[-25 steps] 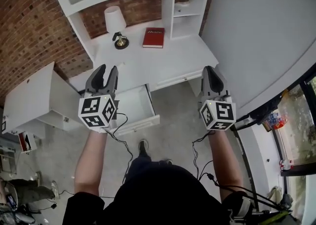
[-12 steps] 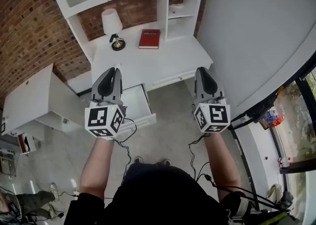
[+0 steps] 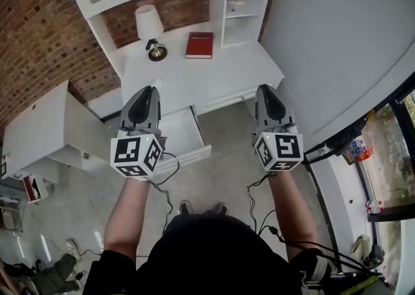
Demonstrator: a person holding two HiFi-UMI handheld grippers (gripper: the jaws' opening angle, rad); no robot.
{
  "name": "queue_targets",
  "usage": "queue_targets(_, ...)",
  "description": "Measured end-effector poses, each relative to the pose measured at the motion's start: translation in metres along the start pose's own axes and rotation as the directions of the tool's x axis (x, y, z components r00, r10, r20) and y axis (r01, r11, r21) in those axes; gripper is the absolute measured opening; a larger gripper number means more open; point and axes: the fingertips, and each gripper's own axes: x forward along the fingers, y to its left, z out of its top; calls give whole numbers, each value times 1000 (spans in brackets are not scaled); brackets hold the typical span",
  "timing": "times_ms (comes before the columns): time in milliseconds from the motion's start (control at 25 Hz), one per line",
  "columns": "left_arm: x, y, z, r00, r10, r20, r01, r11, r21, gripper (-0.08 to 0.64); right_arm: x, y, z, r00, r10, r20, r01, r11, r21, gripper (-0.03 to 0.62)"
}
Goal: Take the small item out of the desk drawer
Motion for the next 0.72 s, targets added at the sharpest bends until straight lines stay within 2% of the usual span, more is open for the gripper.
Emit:
queue_targets(200,6,16,-6,1000,-4,-14,3,1000,-20,37,10,10,-3,1000,3,-12,-3,1000,-5,23)
queue_targets(720,18,16,-13,1000,-17,-19,17,999,-31,37,20,12,-10,1000,7,-28,-7,1000,-4,21)
